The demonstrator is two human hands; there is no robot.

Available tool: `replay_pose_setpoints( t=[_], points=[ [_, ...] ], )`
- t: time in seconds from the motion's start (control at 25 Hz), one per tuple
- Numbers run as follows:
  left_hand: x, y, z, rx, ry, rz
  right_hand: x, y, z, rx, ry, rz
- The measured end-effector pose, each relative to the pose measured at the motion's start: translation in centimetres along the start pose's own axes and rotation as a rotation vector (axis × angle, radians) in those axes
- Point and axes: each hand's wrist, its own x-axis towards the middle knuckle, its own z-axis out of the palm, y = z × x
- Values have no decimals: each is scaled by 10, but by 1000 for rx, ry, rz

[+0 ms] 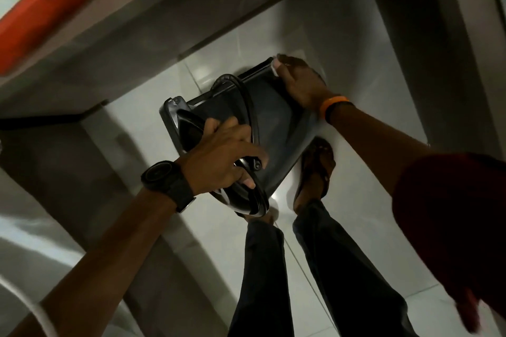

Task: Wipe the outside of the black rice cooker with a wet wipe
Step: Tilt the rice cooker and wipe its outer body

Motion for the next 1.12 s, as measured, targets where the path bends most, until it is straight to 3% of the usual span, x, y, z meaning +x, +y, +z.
replay_pose_setpoints(
  t=[0.08,0.2,0.32,0.36,0.48,0.52,0.56,0.68,0.72,0.8,0.92,0.96,1.08,1.12],
  points=[
    [4,2,-3,5,2,9,-11,-6,2,38,-49,-7],
    [11,3,-12,-105,15,-41,-90,-20,27,295,-179,-300],
    [12,-1,-16,-317,56,-107,-131,6,42,274,-123,-431],
    [12,-4,-16,-361,64,-119,-123,23,39,262,-80,-337],
    [16,-11,-15,-358,124,-178,-91,52,20,363,10,175],
    [20,-13,-16,-320,162,-208,-89,51,20,408,7,231],
    [23,-16,-18,-294,204,-236,-96,42,23,439,-1,164],
    [28,-26,-22,-286,289,-282,-140,6,45,380,-89,-421],
    [27,-28,-21,-297,291,-288,-147,2,49,370,-118,-529],
    [22,-28,-18,-307,291,-297,-129,2,38,385,-88,-395],
    [17,-22,-11,-291,289,-284,-83,19,13,400,-23,86],
    [18,-21,-9,-290,299,-278,-83,14,12,388,-47,79],
    [17,-21,-10,-316,317,-267,-119,-3,38,359,-166,-409],
    [16,-21,-10,-292,341,-264,-129,6,46,332,-178,-498]
  ],
)
